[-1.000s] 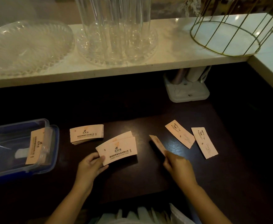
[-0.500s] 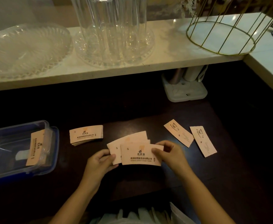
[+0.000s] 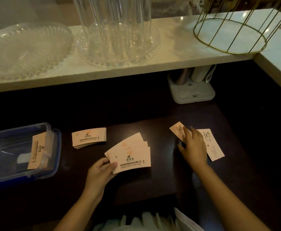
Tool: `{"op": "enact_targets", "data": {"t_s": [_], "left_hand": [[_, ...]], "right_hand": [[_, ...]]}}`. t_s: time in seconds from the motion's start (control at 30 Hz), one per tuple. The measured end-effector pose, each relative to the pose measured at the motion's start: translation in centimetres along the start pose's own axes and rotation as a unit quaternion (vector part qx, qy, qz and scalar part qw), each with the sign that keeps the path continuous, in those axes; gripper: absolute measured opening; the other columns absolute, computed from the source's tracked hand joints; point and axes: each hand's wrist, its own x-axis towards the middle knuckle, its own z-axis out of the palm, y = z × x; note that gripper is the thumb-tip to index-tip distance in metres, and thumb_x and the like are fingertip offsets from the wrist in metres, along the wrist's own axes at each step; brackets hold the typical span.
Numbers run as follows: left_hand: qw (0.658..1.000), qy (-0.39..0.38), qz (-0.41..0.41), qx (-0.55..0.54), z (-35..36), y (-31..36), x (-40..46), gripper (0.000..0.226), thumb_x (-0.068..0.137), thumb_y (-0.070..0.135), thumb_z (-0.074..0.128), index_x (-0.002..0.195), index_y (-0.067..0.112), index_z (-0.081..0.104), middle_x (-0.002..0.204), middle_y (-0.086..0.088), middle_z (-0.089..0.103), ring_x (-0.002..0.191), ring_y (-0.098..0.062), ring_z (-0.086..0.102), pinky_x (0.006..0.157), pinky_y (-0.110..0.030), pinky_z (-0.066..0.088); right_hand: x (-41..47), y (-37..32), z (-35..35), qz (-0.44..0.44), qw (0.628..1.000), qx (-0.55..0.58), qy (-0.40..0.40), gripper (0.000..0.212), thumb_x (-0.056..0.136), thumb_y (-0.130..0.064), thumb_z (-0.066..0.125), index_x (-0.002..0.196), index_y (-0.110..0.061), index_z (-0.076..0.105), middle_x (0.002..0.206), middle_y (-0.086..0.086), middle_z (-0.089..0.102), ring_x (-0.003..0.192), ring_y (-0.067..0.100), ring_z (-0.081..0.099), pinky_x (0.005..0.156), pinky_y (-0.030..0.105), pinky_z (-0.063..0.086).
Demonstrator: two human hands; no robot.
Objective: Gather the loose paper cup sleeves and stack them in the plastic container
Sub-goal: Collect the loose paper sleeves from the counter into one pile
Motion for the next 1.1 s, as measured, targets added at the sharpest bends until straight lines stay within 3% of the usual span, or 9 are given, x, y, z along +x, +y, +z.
{"op": "enact_targets", "data": {"t_s": [0.07, 0.17, 0.33, 0.43, 0.57, 0.67, 0.77, 0.93, 1.1], "left_hand": [[1.000, 0.004, -0.006, -0.006, -0.1, -0.1, 0.0, 0.016, 0.082, 0.000, 0.057, 0.098, 0.004, 0.060, 0.090, -0.013, 0.070, 0.077, -0.016, 0.069, 0.054, -0.019, 0.056], [1.000, 0.016, -0.013, 0.002, -0.3, -0.2, 0.1, 0.020, 0.083, 0.002, 0.058, 0.102, 0.006, 0.058, 0.094, -0.013, 0.070, 0.084, -0.020, 0.068, 0.055, -0.019, 0.057], [1.000, 0.026, -0.004, 0.000, -0.4, 0.1, 0.4, 0.022, 0.084, 0.002, 0.057, 0.105, 0.005, 0.057, 0.095, -0.015, 0.068, 0.088, -0.022, 0.066, 0.056, -0.019, 0.057], [1.000, 0.029, 0.006, -0.006, -0.3, 0.4, 0.5, 0.017, 0.084, 0.001, 0.055, 0.100, 0.005, 0.058, 0.093, -0.014, 0.068, 0.086, -0.022, 0.065, 0.055, -0.018, 0.057], [1.000, 0.022, 0.013, -0.019, 0.3, 0.9, 0.5, 0.014, 0.085, 0.000, 0.054, 0.090, 0.012, 0.058, 0.090, -0.012, 0.068, 0.083, -0.020, 0.065, 0.054, -0.018, 0.056], [1.000, 0.016, 0.005, -0.020, 0.6, 1.2, 0.7, 0.015, 0.085, 0.002, 0.054, 0.095, 0.013, 0.056, 0.092, -0.012, 0.068, 0.085, -0.019, 0.066, 0.061, -0.025, 0.057], [1.000, 0.001, 0.005, -0.020, 0.9, 1.5, 0.9, 0.017, 0.085, 0.003, 0.055, 0.098, 0.013, 0.056, 0.093, -0.012, 0.069, 0.085, -0.019, 0.068, 0.060, -0.023, 0.058], [0.998, -0.049, 0.013, -0.023, 1.5, 2.0, 0.6, 0.018, 0.083, 0.004, 0.057, 0.097, 0.016, 0.057, 0.084, -0.008, 0.075, 0.081, -0.017, 0.071, 0.060, -0.024, 0.058], [0.996, -0.085, 0.025, -0.008, 2.0, 2.2, 0.1, 0.023, 0.083, 0.005, 0.058, 0.103, 0.015, 0.057, 0.089, -0.006, 0.076, 0.088, -0.019, 0.070, 0.062, -0.023, 0.057]], "right_hand": [[1.7, 1.5, 0.2, -0.022, 0.989, -0.122, -0.076, 0.066, 0.083, -0.032, 0.061, 0.137, -0.013, 0.029, 0.144, 0.014, 0.036, 0.136, 0.030, 0.024, 0.110, 0.056, 0.015], [2.5, 2.0, 0.3, -0.054, 0.979, -0.188, -0.063, 0.052, 0.088, -0.038, 0.052, 0.130, -0.011, 0.040, 0.116, 0.010, 0.063, 0.114, 0.027, 0.052, 0.112, 0.055, 0.003], [1.2, 2.0, 0.8, -0.156, 0.958, -0.223, -0.091, 0.034, 0.096, -0.025, 0.034, 0.124, -0.006, 0.043, 0.114, 0.014, 0.063, 0.093, 0.027, 0.061, 0.105, 0.042, 0.032], [0.4, 1.3, -0.4, -0.126, 0.980, -0.141, -0.064, 0.022, 0.094, -0.021, 0.042, 0.103, -0.005, 0.055, 0.088, 0.018, 0.070, 0.071, 0.033, 0.064, 0.067, 0.041, 0.053], [0.0, -0.2, -2.1, 0.022, 0.998, 0.047, -0.035, 0.016, 0.090, -0.021, 0.050, 0.092, -0.008, 0.059, 0.083, 0.014, 0.070, 0.071, 0.034, 0.063, 0.058, 0.036, 0.045], [-0.8, -2.4, -3.1, 0.048, 0.930, 0.350, -0.102, 0.012, 0.083, -0.006, 0.060, 0.084, -0.017, 0.065, 0.087, 0.006, 0.070, 0.079, 0.022, 0.066, 0.062, 0.032, 0.053], [-2.3, -4.8, -4.0, 0.004, 0.860, 0.484, -0.161, 0.031, 0.079, -0.002, 0.066, 0.078, -0.033, 0.068, 0.074, -0.008, 0.070, 0.074, 0.012, 0.067, 0.061, 0.019, 0.056], [-2.9, -6.7, -3.5, -0.037, 0.893, 0.419, -0.161, 0.031, 0.079, -0.006, 0.066, 0.089, -0.035, 0.068, 0.082, -0.010, 0.067, 0.075, 0.005, 0.064, 0.067, 0.021, 0.054], [-3.3, -7.5, -2.8, -0.081, 0.928, 0.349, -0.107, 0.026, 0.078, -0.007, 0.067, 0.101, -0.019, 0.070, 0.081, -0.026, 0.054, 0.078, -0.007, 0.055, 0.070, 0.002, 0.043]]}}
